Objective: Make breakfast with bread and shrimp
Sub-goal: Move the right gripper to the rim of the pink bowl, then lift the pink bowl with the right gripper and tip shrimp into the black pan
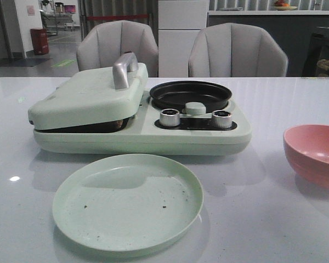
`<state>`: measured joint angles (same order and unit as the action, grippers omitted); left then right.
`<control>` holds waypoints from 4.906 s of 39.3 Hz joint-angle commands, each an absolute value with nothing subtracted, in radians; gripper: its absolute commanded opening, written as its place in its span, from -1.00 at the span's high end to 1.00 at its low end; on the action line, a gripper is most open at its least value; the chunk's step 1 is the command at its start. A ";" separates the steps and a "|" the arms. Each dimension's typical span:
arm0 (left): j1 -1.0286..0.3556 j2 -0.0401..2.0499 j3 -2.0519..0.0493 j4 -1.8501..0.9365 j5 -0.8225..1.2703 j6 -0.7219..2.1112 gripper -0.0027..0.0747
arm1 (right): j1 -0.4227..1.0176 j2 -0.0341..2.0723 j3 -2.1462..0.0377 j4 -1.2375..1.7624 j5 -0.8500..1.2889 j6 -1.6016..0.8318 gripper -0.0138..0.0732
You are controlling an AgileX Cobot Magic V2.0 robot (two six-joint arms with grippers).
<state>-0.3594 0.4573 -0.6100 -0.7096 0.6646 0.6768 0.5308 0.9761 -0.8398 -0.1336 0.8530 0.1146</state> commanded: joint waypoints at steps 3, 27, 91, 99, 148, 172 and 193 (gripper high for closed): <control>-0.365 0.461 -0.635 -0.752 0.594 0.679 0.67 | 0.439 1.076 -0.949 -0.179 0.883 0.114 -0.55; -0.365 0.461 -0.635 -0.752 0.594 0.679 0.67 | -0.089 1.443 -1.125 -0.090 0.880 0.093 -0.55; -0.365 0.461 -0.635 -0.752 0.594 0.679 0.67 | 0.203 1.582 -1.598 -0.399 0.854 0.130 0.58; -0.365 0.461 -0.635 -0.752 0.594 0.679 0.67 | 0.370 1.620 -1.702 -0.792 0.874 0.351 0.58; -0.365 0.461 -0.635 -0.752 0.594 0.679 0.67 | 0.657 2.013 -1.987 -1.800 1.084 0.648 0.58; -0.365 0.461 -0.635 -0.752 0.594 0.679 0.67 | 0.650 2.134 -1.987 -1.800 1.161 0.628 0.58; -0.365 0.461 -0.635 -0.752 0.594 0.679 0.67 | 0.597 1.888 -1.986 -1.436 1.324 0.628 0.58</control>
<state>-0.3594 0.4573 -0.6094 -0.7112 0.6646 0.6797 0.6379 2.0250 -1.9545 -1.5151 1.1868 0.6334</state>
